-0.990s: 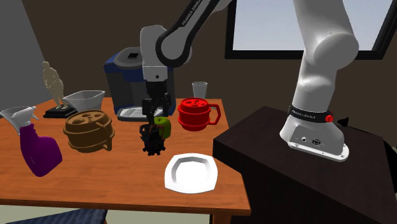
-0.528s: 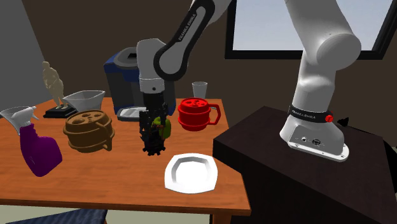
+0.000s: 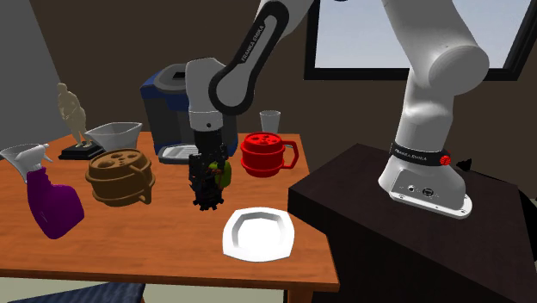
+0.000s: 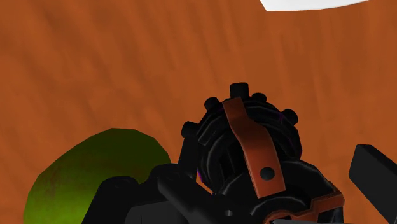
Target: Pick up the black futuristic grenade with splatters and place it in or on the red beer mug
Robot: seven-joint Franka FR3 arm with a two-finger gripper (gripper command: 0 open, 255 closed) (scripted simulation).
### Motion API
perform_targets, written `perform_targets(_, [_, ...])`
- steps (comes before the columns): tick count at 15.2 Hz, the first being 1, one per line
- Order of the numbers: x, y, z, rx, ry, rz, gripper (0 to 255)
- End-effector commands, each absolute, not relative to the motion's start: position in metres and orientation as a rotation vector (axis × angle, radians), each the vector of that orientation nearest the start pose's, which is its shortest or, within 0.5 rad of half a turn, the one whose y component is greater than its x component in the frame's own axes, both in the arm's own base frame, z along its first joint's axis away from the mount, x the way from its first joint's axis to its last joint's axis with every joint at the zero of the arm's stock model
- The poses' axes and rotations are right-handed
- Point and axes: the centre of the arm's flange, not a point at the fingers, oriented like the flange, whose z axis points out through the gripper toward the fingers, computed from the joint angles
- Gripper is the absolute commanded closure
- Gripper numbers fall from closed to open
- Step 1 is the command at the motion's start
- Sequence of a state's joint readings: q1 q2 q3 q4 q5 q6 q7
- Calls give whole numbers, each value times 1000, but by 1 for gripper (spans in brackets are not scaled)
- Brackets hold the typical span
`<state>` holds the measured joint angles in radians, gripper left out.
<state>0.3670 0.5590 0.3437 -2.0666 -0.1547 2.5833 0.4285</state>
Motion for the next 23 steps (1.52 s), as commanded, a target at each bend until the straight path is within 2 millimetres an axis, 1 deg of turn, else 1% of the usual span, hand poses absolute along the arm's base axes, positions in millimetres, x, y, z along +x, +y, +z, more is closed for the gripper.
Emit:
perform_targets(1, [443, 386, 172, -3007, -556, 83, 0])
perform_targets(2, [443, 386, 172, -3007, -556, 83, 255])
perform_targets(11, [443, 386, 172, -3007, -556, 83, 255])
perform_targets(23, [443, 386, 235, -3007, -556, 83, 255])
